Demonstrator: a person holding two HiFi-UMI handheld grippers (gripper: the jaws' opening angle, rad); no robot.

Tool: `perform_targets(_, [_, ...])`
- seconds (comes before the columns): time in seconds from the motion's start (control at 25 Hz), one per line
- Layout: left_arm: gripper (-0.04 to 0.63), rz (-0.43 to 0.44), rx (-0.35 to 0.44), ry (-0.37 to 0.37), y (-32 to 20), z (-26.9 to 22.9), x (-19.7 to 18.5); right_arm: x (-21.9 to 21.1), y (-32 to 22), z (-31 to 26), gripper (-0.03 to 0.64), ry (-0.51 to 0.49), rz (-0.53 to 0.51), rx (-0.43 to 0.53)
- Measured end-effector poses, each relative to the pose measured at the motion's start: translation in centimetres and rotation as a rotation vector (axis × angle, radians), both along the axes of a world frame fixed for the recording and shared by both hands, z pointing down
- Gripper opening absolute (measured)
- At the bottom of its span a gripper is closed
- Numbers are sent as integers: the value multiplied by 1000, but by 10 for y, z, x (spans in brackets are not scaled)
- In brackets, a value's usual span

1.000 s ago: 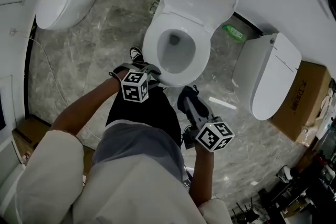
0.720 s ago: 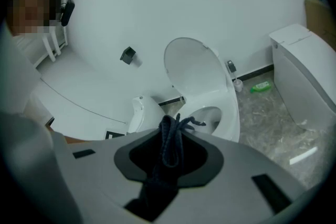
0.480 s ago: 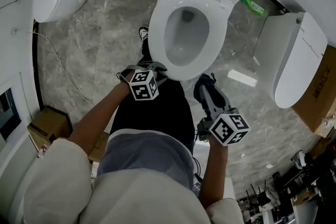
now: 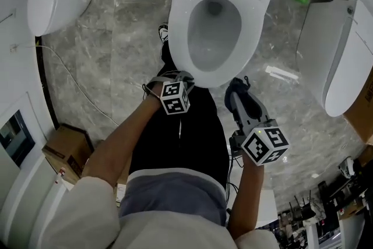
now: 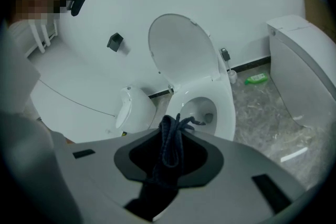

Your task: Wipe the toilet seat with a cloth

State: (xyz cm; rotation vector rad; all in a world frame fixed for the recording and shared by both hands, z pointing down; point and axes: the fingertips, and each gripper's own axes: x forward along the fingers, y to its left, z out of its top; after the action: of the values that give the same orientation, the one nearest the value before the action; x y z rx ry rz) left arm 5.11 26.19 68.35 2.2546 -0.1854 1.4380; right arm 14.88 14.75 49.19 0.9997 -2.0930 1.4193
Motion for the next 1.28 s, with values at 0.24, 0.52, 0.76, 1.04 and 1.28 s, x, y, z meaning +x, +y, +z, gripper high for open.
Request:
perform_targets(0.24, [44,-6,35,-9,4,28,-2,-9,-16,35,77,39,9,-5])
perform_targets(0.52, [20,-63,28,32,-5,39,-5,-25,-33,64,77,61,9,-13])
perform_targets(0.76, [11,-184,-113,62,-1,33,-5,-28,-61,83,77,104,55,44])
perform_targets(1.04, [11,-396,-56,89,-34,-12,-22,-37,-103,112,77,195,62,86])
perform_targets(1.28, [11,-532,56,103,-51,-62,-45,-51,-129,131,77,209,123,116])
